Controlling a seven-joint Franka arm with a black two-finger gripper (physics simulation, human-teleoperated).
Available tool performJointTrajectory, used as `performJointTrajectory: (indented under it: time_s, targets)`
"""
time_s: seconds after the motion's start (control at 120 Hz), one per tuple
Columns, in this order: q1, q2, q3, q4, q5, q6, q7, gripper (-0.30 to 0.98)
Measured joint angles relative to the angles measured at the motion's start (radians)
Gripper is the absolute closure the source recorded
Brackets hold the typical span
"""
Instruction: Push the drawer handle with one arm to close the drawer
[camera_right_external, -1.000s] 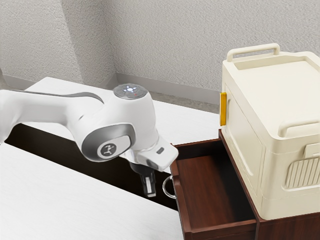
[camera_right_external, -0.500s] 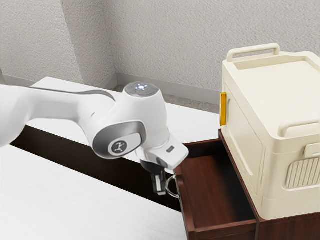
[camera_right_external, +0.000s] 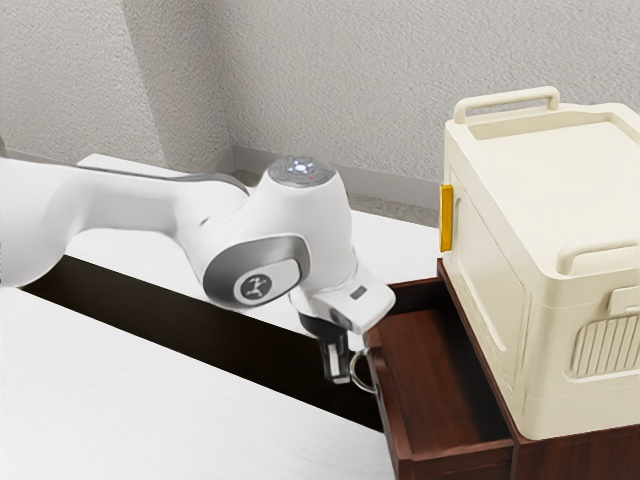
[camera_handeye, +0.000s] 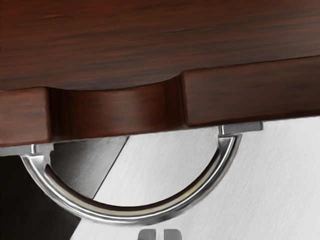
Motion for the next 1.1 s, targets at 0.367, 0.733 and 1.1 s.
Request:
performJointTrajectory:
  time_s: [0.367, 0.733, 1.1]
  targets:
    - [0.008, 0.075, -0.023, 0.061, 0.022, 0.022, 0.003, 0.78]
    - [-0.001, 0.116, -0.017, 0.103, 0.053, 0.027, 0.005, 0.78]
    - [-0.026, 0.168, -0.018, 0.165, 0.079, 0.029, 0.006, 0.78]
